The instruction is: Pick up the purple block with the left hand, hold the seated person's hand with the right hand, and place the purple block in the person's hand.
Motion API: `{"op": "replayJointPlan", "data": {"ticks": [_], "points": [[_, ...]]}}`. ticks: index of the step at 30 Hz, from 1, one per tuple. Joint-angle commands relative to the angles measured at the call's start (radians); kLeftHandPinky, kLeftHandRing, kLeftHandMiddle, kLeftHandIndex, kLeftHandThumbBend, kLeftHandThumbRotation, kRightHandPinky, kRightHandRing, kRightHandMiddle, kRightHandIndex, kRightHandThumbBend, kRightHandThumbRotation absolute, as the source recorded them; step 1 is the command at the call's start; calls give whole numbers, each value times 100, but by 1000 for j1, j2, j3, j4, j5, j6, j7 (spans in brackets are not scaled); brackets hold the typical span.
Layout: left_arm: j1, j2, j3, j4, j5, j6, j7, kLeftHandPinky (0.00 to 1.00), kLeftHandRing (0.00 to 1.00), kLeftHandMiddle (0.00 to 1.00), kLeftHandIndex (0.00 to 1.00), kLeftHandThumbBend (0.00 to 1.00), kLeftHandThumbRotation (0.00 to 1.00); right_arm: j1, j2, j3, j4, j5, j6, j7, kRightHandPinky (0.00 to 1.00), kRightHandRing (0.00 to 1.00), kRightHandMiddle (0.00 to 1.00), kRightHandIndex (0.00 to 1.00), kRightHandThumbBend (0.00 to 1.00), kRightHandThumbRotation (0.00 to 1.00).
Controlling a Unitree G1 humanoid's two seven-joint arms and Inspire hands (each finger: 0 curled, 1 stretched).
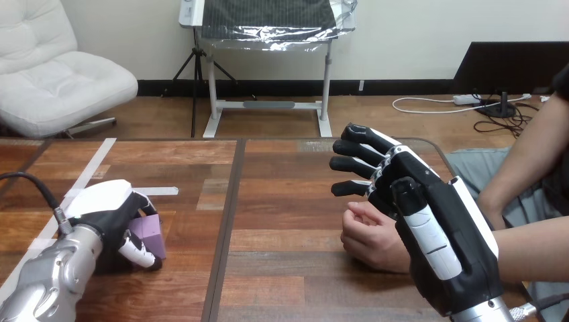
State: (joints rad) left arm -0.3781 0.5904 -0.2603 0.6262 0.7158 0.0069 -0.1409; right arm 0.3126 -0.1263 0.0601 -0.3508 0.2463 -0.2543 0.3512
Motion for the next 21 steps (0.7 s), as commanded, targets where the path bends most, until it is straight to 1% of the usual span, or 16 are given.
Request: {"op": "replayJointPlan", "data": {"ticks": [1, 8, 14, 21], "points": [[-74, 18, -5, 4, -6, 7, 1, 57, 57, 62, 62, 75, 1, -45, -2, -13, -49, -3, -28, -7, 68, 79, 81, 82, 73, 78], [-74, 12, -4, 19, -10, 6, 17, 56, 54, 58, 59, 73, 0, -45, -1, -11, -53, 3, -21, -6, 68, 80, 81, 82, 73, 78], [-70, 9, -3, 23, -10, -2, 42, 52, 50, 53, 55, 71, 0, -46, -1, -12, -49, 4, -21, -6, 68, 80, 81, 82, 73, 77], [-61, 8, 2, 14, -17, -4, 57, 47, 45, 49, 52, 69, 0, -49, -2, -13, -45, 7, -20, -4, 68, 80, 81, 82, 73, 77]]}}
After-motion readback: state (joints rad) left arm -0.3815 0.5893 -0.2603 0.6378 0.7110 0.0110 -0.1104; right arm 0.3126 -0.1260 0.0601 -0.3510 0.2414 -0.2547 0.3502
